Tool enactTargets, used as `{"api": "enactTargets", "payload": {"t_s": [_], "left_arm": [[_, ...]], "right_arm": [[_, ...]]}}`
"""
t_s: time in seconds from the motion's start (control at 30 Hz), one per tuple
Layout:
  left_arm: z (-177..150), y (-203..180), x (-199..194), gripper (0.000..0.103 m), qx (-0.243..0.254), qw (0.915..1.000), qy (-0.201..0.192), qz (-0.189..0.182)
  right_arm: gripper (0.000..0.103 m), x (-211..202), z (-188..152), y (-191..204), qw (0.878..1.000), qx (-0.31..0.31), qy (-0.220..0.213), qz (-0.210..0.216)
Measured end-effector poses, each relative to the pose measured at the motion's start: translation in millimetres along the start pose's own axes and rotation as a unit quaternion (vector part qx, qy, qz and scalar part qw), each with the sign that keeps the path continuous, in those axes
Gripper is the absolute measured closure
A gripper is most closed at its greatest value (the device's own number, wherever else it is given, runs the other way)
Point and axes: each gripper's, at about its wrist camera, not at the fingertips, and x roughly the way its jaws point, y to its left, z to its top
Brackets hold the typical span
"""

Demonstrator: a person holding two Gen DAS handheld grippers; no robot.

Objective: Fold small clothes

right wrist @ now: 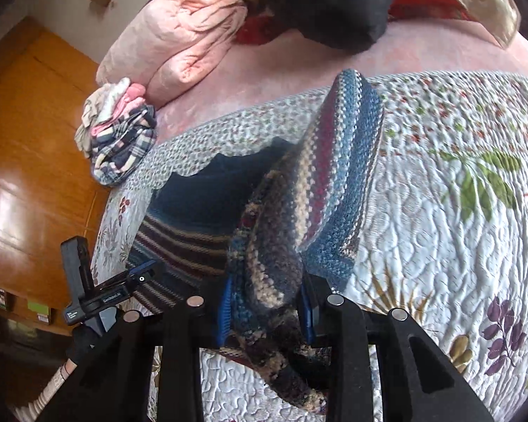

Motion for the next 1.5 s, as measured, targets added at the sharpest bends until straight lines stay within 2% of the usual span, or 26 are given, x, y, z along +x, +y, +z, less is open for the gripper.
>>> {"api": "enactTargets", "payload": {"t_s": [0.13,0.33,0.6,0.83,1.0,1.17,1.3,1.5], "left_arm": [[3,2,-9,0.031,-0.007,0.9998,-0.007,-0.015],[4,4,-14,0.031,-0.013,0.9996,-0.011,-0.024],[4,12,-20,0.031,-0.023,0.9991,-0.014,-0.034],[8,16,-22,0.032,-0.037,0.9980,-0.016,-0.048],[13,10,-20,0.032,-0.050,0.9959,-0.014,-0.074],[18,-2,-10,0.032,-0.070,0.9909,-0.004,-0.115],[21,-17,6,0.032,-0.075,0.9876,0.012,-0.137],[23,-32,40,0.032,-0.097,0.9800,0.055,-0.165]], "right_arm": [[0.072,22,3,43,0.999,-0.043,0.020,-0.014],[0.072,65,0,68,0.996,-0.064,0.057,-0.034],[0.072,112,-10,80,0.990,-0.078,0.103,-0.058],[0.060,130,-15,77,0.990,-0.063,0.118,-0.046],[0.055,127,-15,71,0.992,-0.050,0.114,-0.016],[0.052,91,-9,57,0.995,-0.021,0.089,0.032],[0.052,52,-5,34,0.998,-0.016,0.053,0.013],[0.052,27,-17,-25,0.999,0.023,0.041,-0.022]]}}
